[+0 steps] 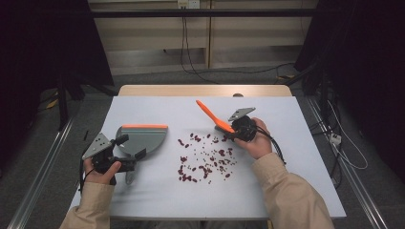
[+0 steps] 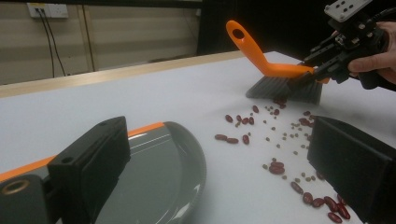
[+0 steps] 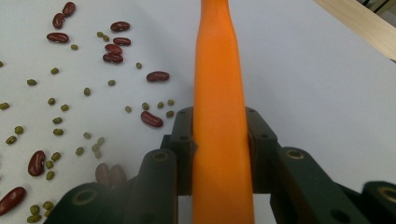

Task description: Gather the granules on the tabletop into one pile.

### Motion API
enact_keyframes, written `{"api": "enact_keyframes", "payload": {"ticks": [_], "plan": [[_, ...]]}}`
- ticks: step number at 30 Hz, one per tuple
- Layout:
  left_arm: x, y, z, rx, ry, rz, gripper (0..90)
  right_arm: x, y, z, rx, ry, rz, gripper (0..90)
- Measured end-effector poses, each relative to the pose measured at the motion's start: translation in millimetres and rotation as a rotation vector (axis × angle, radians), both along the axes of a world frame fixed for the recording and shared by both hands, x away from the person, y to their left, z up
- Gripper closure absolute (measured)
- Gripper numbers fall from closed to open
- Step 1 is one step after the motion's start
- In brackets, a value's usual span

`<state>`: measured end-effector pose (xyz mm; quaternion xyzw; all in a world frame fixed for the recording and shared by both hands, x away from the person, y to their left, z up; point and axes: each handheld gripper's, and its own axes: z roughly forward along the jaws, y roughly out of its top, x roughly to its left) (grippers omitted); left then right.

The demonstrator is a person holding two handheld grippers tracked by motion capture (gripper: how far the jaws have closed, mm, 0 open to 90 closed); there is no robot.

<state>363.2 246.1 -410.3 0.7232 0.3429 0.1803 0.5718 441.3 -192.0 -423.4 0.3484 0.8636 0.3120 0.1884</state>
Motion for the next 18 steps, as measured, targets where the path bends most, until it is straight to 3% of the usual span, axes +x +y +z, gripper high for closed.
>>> {"api": "enact_keyframes", "payload": {"ticks": [7, 18], "plan": [[3.5, 2.5, -1.3, -0.006, 0.004, 0.009, 5.6, 3.9, -4.6, -0.9, 0.05, 0.011, -0.006, 70.6], [3.4, 3.3, -0.9, -0.012, 0.004, 0.006, 5.6, -1.3, -2.3, 0.2, 0.024, 0.016, 0.057, 70.5]]}}
